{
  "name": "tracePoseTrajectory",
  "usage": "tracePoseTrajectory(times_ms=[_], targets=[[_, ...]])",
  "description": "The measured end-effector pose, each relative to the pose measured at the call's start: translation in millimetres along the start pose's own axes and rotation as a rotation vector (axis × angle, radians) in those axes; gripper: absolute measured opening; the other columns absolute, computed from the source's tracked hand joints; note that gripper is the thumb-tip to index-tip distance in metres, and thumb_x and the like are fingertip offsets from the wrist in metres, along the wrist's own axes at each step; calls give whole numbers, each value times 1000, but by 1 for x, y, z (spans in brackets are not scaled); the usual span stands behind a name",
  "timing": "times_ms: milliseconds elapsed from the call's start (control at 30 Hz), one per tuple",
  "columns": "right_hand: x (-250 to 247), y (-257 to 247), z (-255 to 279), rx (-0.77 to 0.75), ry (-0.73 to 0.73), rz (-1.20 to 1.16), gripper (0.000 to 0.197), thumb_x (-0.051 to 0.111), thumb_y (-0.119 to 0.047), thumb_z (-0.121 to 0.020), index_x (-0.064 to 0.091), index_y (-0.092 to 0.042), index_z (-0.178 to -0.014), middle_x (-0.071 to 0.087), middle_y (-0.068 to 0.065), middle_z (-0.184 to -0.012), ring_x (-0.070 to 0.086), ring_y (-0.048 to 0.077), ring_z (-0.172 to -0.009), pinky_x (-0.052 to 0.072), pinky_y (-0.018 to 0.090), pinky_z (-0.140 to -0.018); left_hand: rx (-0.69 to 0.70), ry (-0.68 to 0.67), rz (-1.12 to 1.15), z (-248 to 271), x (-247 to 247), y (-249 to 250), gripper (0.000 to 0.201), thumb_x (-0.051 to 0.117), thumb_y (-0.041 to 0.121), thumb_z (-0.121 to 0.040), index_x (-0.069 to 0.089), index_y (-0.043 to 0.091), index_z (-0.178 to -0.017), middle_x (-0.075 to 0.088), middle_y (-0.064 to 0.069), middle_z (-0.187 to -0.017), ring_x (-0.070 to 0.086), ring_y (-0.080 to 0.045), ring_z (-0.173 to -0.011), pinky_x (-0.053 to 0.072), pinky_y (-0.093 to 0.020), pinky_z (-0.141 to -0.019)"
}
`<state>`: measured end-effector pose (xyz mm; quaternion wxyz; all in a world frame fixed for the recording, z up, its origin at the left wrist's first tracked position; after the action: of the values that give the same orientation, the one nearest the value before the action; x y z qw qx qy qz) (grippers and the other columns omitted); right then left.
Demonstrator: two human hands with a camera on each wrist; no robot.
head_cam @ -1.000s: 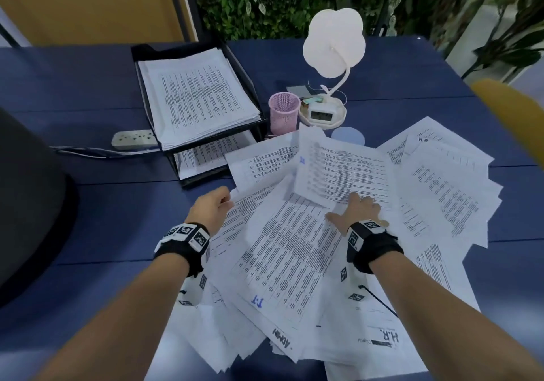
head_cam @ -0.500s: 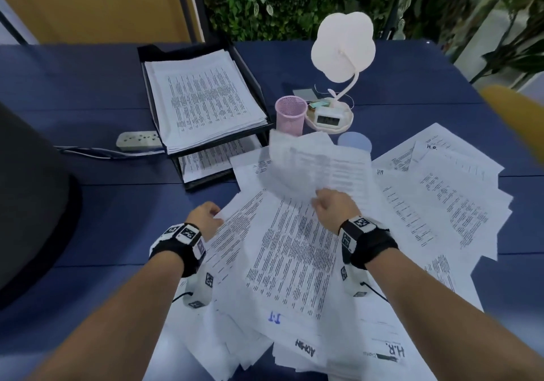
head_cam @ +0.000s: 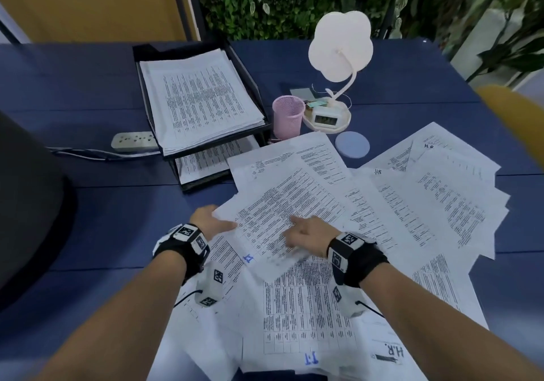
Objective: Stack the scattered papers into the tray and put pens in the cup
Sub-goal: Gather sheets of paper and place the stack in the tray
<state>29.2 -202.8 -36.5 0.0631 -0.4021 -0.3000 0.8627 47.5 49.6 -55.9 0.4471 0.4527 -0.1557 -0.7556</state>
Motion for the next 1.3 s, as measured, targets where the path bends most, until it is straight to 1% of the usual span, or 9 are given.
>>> tracePoseTrajectory(times_ms=[67, 267, 533, 667, 767, 900, 1000, 1133, 1300], targets=[[-13, 8, 4, 69, 220, -49, 57, 41, -53, -93, 68, -3, -97, 55, 10, -133, 63, 23, -98, 47, 39, -92, 72, 58, 73, 4, 3, 5, 30, 78, 13, -76, 62, 11, -100, 66, -7, -95, 61, -21, -82, 46, -27, -73], [-44, 65, 22, 459, 803, -289, 46, 60, -27, -86, 48, -12, -128, 52, 14, -124, 50, 32, -114, 44, 39, -92, 111, 154, 263, -1, -21, -11, 37, 79, 17, -76, 61, 9, -106, 68, -11, -102, 65, -28, -92, 52, -41, -85], [-33, 77, 10, 572, 421, -321, 17, 64, -23, -85, 57, -10, -93, 54, 5, -86, 51, 24, -83, 39, 26, -70, 104, 215, 272, 2, -2, -23, 30, 69, 21, -85, 45, 15, -104, 58, -6, -100, 57, -25, -87, 46, -34, -75], [-39, 84, 11, 667, 523, -431, 36, 45, -5, -91, 28, -16, -63, 32, 3, -67, 36, 21, -64, 26, 27, -54, 111, 226, 164, 4, 1, -21, 23, 58, 19, -92, 44, 13, -75, 47, -4, -66, 42, -20, -62, 29, -28, -58], [-42, 79, 13, 693, 517, -423, 11, 42, -8, -94, 50, -10, -88, 43, 13, -93, 42, 23, -84, 33, 24, -74, 85, 105, 120, 5, 4, -20, 30, 65, 4, -81, 42, 13, -66, 39, 2, -59, 33, -14, -52, 24, -25, -49], [-31, 57, 5, 677, 380, -409, 39, 33, -12, -100, 39, 6, -134, 42, 20, -140, 43, 32, -128, 36, 30, -100, 82, 77, -28, 8, 3, -7, 48, 71, 17, -81, 40, 11, -118, 48, -4, -103, 54, -24, -84, 42, -27, -63], [-26, 47, 6, 654, 388, -493, 39, 27, -9, -101, 36, 2, -137, 32, 18, -145, 36, 29, -133, 32, 30, -106, 39, 144, -95, 9, 0, 2, 44, 63, 31, -89, 44, 4, -118, 49, -7, -105, 54, -29, -100, 41, -30, -75], [-22, 45, 2, 606, 303, -372, 39, 22, -9, -102, 31, 1, -139, 30, 16, -146, 38, 27, -131, 34, 31, -104, 136, 116, -272, 7, 3, 11, 14, 63, 18, -87, 51, 11, -93, 54, -5, -90, 51, -23, -81, 37, -26, -65], [-23, 44, -2, 550, 312, -282, 26, 26, -16, -103, 41, -7, -121, 49, 15, -131, 52, 30, -116, 38, 29, -86, 181, -16, -118, 12, 21, 14, 48, 64, 24, -89, 49, 10, -132, 59, -5, -123, 56, -25, -114, 44, -28, -91]])
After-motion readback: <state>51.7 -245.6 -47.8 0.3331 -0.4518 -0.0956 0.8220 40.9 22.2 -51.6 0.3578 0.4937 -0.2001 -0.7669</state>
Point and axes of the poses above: each hand's wrist, its own z-axis away from the middle knuckle, its own x-axis out of the palm, y = z × x, the point moved 4 cm from there along -z, towards the middle knuckle
